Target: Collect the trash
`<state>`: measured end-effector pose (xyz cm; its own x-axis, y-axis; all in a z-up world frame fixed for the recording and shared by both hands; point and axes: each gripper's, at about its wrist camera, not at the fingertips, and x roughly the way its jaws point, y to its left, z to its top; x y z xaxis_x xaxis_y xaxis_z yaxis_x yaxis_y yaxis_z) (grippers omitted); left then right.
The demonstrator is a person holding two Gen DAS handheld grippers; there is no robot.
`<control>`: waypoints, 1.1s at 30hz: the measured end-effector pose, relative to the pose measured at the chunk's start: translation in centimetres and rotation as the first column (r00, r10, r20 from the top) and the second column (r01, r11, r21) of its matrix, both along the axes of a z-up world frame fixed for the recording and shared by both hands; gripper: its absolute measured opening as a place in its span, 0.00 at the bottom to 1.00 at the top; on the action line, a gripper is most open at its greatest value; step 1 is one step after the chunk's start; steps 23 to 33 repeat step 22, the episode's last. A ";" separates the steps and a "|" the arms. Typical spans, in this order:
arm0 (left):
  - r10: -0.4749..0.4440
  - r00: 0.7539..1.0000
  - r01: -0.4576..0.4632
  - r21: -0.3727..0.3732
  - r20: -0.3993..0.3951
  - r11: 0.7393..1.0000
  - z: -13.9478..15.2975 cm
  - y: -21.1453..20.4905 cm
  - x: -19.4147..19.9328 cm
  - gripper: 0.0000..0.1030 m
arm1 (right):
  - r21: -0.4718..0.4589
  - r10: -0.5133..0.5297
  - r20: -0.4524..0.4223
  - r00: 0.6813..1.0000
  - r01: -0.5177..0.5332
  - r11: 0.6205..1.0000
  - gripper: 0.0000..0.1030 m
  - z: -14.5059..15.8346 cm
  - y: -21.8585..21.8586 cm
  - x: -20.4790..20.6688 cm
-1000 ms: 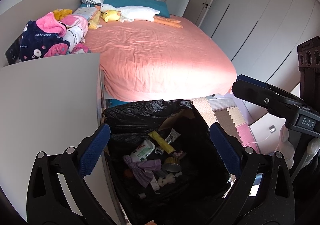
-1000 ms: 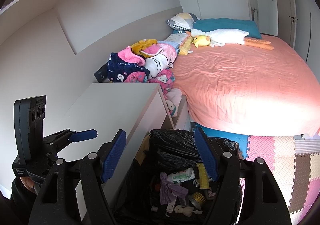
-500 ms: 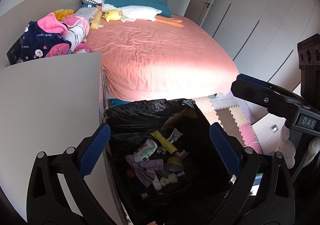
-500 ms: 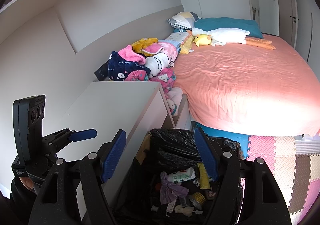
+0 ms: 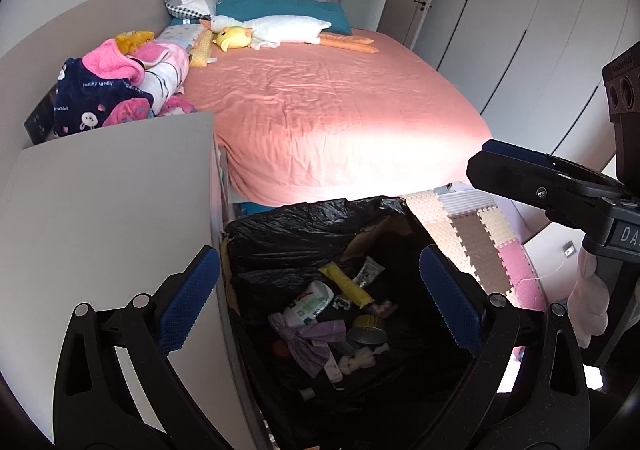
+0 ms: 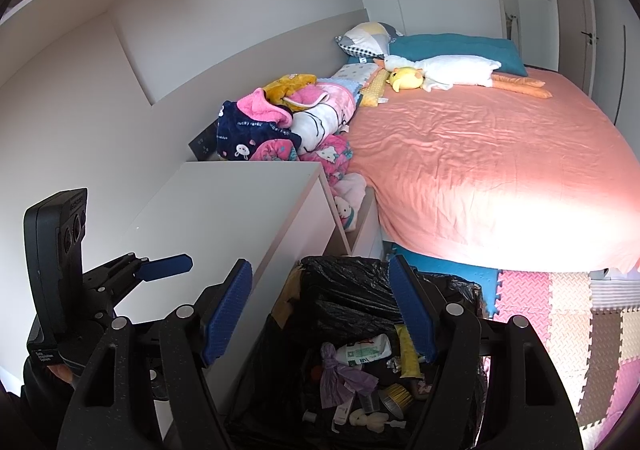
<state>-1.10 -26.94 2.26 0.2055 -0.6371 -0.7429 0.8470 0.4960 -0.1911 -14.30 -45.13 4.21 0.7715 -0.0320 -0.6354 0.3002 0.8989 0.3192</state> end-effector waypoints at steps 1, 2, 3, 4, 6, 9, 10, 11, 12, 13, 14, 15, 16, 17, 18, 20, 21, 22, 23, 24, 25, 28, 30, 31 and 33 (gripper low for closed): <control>-0.002 1.000 0.002 0.000 0.003 1.000 0.0 0.0 0.0 0.94 | -0.001 -0.001 -0.001 1.000 0.001 1.000 0.69 0.0 0.0 0.0; -0.005 1.000 0.005 -0.001 0.007 1.000 0.1 0.0 -0.1 0.94 | -0.002 -0.001 -0.001 1.000 0.001 1.000 0.69 0.0 0.0 0.0; -0.005 1.000 0.005 -0.003 0.009 1.000 0.1 0.1 -0.1 0.94 | -0.001 0.000 0.000 1.000 0.000 1.000 0.69 0.0 0.0 0.0; -0.007 1.000 0.007 -0.009 0.010 1.000 0.1 0.1 -0.1 0.94 | -0.001 0.000 0.000 1.000 0.000 1.000 0.69 0.0 0.0 0.0; -0.011 1.000 0.012 -0.015 0.015 1.000 0.2 0.1 -0.3 0.94 | -0.001 0.000 0.000 1.000 0.000 1.000 0.69 0.0 0.0 0.1; -0.018 0.999 0.018 -0.013 0.026 1.000 0.3 0.1 -0.5 0.94 | -0.001 -0.001 0.000 1.000 0.001 1.000 0.69 0.0 -0.1 0.0; -0.020 1.000 0.020 -0.013 0.023 1.000 0.3 0.0 -0.5 0.94 | -0.001 -0.001 -0.001 1.000 0.001 1.000 0.69 0.0 -0.1 0.1; -0.017 1.000 0.017 -0.013 0.018 1.000 0.3 0.0 -0.4 0.94 | -0.001 -0.001 -0.001 1.000 0.001 1.000 0.69 0.0 -0.1 0.0; -0.017 1.000 0.018 -0.015 0.010 1.000 0.3 0.0 -0.3 0.94 | -0.002 -0.001 -0.001 1.000 0.001 1.000 0.69 0.0 -0.1 0.1; -0.015 1.000 0.015 -0.013 0.002 1.000 0.2 0.0 -0.2 0.94 | -0.003 -0.001 -0.001 1.000 0.001 1.000 0.69 0.0 -0.1 0.1; -0.014 1.000 0.014 -0.012 -0.005 1.000 0.2 0.0 -0.1 0.94 | -0.002 -0.001 0.000 1.000 0.001 1.000 0.69 0.0 -0.1 0.1; -0.015 1.000 0.015 -0.012 -0.007 1.000 0.1 0.0 -0.1 0.94 | -0.002 -0.002 0.000 1.000 0.002 1.000 0.69 0.0 -0.2 0.1; -0.014 1.000 0.014 -0.009 -0.006 1.000 0.1 0.0 -0.1 0.94 | -0.002 -0.003 -0.001 1.000 0.003 1.000 0.69 0.0 -0.2 0.1; -0.014 1.000 0.014 -0.008 -0.005 1.000 0.1 0.0 -0.2 0.94 | -0.002 -0.002 -0.001 1.000 0.002 1.000 0.69 0.0 -0.2 0.1; -0.014 1.000 0.014 -0.007 -0.006 1.000 0.1 0.0 -0.1 0.94 | -0.001 -0.001 -0.001 1.000 0.001 1.000 0.69 0.0 -0.2 0.1; -0.013 1.000 0.013 -0.005 -0.008 1.000 0.0 0.0 -0.1 0.94 | -0.002 0.000 -0.001 1.000 0.000 1.000 0.69 0.1 -0.2 0.1; -0.013 1.000 0.013 -0.003 -0.010 1.000 0.0 0.0 -0.1 0.94 | -0.002 0.000 -0.001 1.000 0.000 1.000 0.69 0.1 -0.2 0.1; -0.012 1.000 0.012 0.000 -0.012 1.000 0.0 0.0 0.0 0.94 | -0.001 0.000 -0.001 1.000 0.000 1.000 0.69 0.0 -0.2 0.1; -0.012 1.000 0.012 0.000 -0.012 1.000 0.0 0.0 0.0 0.94 | -0.001 0.000 -0.001 1.000 0.000 1.000 0.69 0.0 -0.2 0.1; -0.012 1.000 0.012 0.000 -0.012 1.000 0.0 0.0 0.0 0.94 | -0.001 0.000 -0.001 1.000 0.000 1.000 0.69 0.0 -0.2 0.1; -0.012 1.000 0.012 0.000 -0.012 1.000 0.0 0.0 0.0 0.94 | -0.001 0.000 -0.001 1.000 0.000 1.000 0.69 0.0 -0.2 0.1; -0.012 1.000 0.012 0.000 -0.012 1.000 0.0 0.0 0.0 0.94 | -0.001 0.000 -0.001 1.000 0.000 1.000 0.69 0.0 -0.2 0.1; -0.012 1.000 0.012 0.000 -0.012 1.000 0.0 0.0 0.0 0.94 | -0.001 0.000 -0.001 1.000 0.000 1.000 0.69 0.0 -0.2 0.1; -0.012 1.000 0.012 0.000 -0.012 1.000 0.0 0.0 0.0 0.94 | -0.001 0.000 -0.001 1.000 0.000 1.000 0.69 0.0 -0.2 0.1; -0.012 1.000 0.012 0.000 -0.012 1.000 0.0 0.0 0.0 0.94 | -0.001 0.000 -0.001 1.000 0.000 1.000 0.69 0.0 -0.2 0.1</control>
